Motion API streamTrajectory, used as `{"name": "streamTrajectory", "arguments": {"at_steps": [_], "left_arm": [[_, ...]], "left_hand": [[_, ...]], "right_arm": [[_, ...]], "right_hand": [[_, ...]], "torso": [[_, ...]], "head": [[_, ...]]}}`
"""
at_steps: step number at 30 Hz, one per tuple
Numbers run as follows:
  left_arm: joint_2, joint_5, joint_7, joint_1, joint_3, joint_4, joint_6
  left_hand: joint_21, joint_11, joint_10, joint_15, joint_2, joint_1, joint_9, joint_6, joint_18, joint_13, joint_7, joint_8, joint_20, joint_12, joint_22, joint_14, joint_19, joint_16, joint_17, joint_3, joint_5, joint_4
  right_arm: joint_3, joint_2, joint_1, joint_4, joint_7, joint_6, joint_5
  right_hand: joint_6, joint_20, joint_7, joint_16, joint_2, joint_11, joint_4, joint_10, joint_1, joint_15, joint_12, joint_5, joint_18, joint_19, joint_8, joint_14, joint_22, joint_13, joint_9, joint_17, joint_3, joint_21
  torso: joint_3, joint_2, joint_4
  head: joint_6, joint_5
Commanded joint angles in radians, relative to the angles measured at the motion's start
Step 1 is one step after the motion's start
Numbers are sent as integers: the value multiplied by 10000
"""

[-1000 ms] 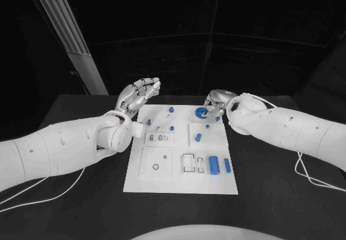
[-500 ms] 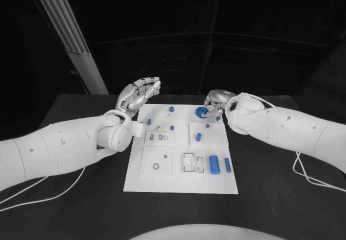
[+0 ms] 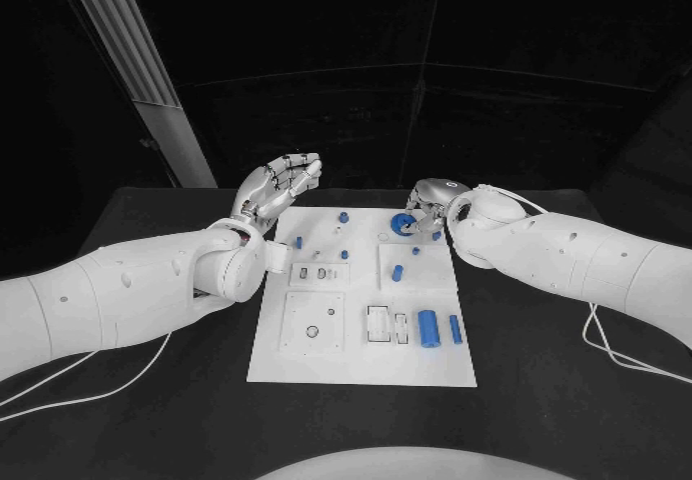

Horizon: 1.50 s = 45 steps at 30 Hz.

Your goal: Assemble the parts on the task board

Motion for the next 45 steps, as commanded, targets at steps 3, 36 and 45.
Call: {"name": "streamTrajectory", "arguments": {"at_steps": [3, 36, 45], "left_arm": [[-6, -54, 2678, 15, 8, 11, 107], [-34, -54, 2635, 16, 8, 22, 104], [-6, -54, 2625, 15, 8, -31, 108]], "left_hand": [[27, 14, -51, 32, 116, 20, -15, 7, 191, 15, 1482, 54, 6, 63, -7, 23, -73, 31, 11, -8, 32, 20], [23, 14, -51, 35, 127, 26, -15, 2, 192, 15, 1483, 54, 8, 70, -19, 23, -88, 31, 11, -14, 37, 19], [23, 14, -51, 35, 127, 26, -15, 2, 192, 15, 1483, 54, 8, 70, -19, 23, -88, 31, 11, -14, 37, 19]], "right_arm": [[7, 20, 18, -11, -149, 221, -110], [12, -474, 22, 703, 696, -1998, 750], [25, -874, 146, 1671, 1043, -2652, 1161]], "right_hand": [[-10, 78, 26, 24, 189, 70, -6, 1022, -32, 84, 26, -40, -73, 1058, -22, 1057, 2635, 2631, -8, 2633, 68, 32], [1187, -180, -473, 24, 934, -381, -927, 1022, 407, -213, 26, 26, -73, 1058, -7, 1057, 2635, 2631, 8, 2633, 694, 32], [1189, -187, -456, 24, 911, -374, -939, 1022, 384, -217, 26, 27, -73, 1058, -33, 1057, 2635, 2631, -1, 2633, 683, 32]], "torso": [[-3, 0, -3], [5, -6, 6], [-16, -26, -19]], "head": [[-11, 4], [8, 150], [-11, 160]]}}
